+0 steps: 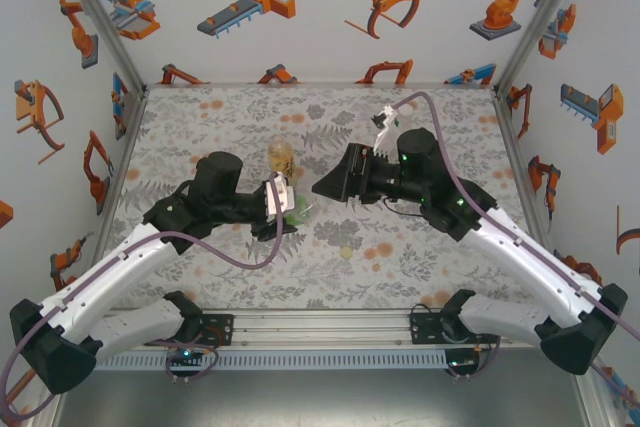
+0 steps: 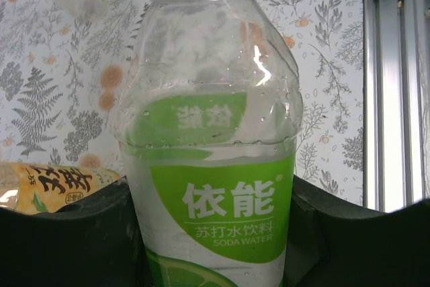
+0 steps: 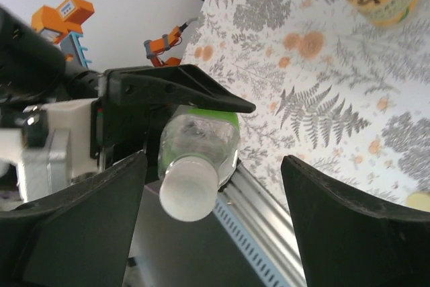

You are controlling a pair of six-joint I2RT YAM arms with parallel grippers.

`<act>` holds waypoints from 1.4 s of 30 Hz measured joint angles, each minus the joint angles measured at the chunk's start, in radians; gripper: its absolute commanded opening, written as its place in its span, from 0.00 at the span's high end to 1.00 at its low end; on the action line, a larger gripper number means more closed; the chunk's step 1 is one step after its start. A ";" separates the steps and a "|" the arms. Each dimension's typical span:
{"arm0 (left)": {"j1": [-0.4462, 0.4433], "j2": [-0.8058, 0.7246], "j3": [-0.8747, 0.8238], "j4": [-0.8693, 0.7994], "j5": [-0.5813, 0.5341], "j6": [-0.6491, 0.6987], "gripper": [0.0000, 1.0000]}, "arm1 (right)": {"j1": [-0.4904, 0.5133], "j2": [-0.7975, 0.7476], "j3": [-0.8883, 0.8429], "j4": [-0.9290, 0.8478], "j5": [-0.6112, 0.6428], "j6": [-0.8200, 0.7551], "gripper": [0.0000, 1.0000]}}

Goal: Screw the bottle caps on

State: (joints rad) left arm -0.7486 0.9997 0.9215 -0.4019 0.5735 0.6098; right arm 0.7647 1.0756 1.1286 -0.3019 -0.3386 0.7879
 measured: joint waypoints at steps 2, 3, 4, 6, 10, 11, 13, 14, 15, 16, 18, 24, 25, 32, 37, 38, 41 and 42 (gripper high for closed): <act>0.000 0.000 0.000 0.003 0.014 0.000 1.00 | 0.000 -0.015 0.024 -0.005 -0.016 -0.097 0.30; 0.000 0.000 0.000 0.004 0.021 0.001 1.00 | 0.000 -0.019 0.032 -0.006 -0.029 -0.137 0.31; 0.000 0.000 0.000 0.005 0.028 0.001 1.00 | 0.000 -0.023 0.041 -0.007 -0.050 -0.194 0.33; 0.000 0.000 0.000 0.005 0.041 0.004 1.00 | 0.000 -0.027 0.048 -0.008 -0.095 -0.300 0.34; 0.000 0.000 0.000 0.002 0.065 0.008 1.00 | 0.000 -0.031 0.061 -0.045 -0.179 -0.523 0.36; 0.000 0.001 0.000 0.000 0.072 0.008 1.00 | 0.000 -0.031 0.066 -0.061 -0.201 -0.588 0.37; 0.000 0.002 0.000 -0.004 0.083 0.011 1.00 | 0.000 -0.031 0.083 -0.097 -0.251 -0.716 0.37; 0.000 0.003 0.000 -0.005 0.090 0.011 1.00 | 0.000 -0.031 0.094 -0.123 -0.286 -0.800 0.38; 0.000 0.004 0.000 -0.006 0.096 0.012 1.00 | 0.000 -0.031 0.102 -0.141 -0.314 -0.866 0.38; 0.000 0.006 0.000 -0.009 0.102 0.013 1.00 | 0.000 -0.031 0.110 -0.166 -0.346 -0.943 0.38; 0.000 0.006 0.000 -0.014 0.109 0.016 1.00 | 0.000 -0.031 0.118 -0.203 -0.386 -1.059 0.39; 0.000 0.006 0.000 -0.024 0.129 0.027 1.00 | 0.000 0.002 0.135 -0.256 -0.456 -1.252 0.44; 0.000 0.007 0.000 -0.025 0.131 0.027 1.00 | 0.000 0.010 0.136 -0.257 -0.463 -1.268 0.46; 0.000 0.011 0.000 -0.030 0.135 0.031 1.00 | 0.003 0.035 0.137 -0.254 -0.499 -1.311 0.54; 0.000 0.011 0.000 -0.033 0.135 0.032 1.00 | 0.005 0.053 0.142 -0.250 -0.504 -1.313 0.56; 0.000 0.011 0.000 -0.033 0.135 0.032 1.00 | 0.005 0.057 0.143 -0.249 -0.504 -1.313 0.56; 0.000 0.011 0.000 -0.033 0.137 0.033 1.00 | 0.007 0.063 0.143 -0.246 -0.507 -1.313 0.59; 0.000 0.011 0.000 -0.033 0.138 0.033 1.00 | 0.008 0.065 0.143 -0.244 -0.507 -1.313 0.61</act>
State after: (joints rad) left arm -0.7486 1.0103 0.9218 -0.4351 0.7116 0.6426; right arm 0.7723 1.1408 1.2716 -0.5457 -0.8452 -0.5251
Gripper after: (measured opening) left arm 0.532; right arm 0.419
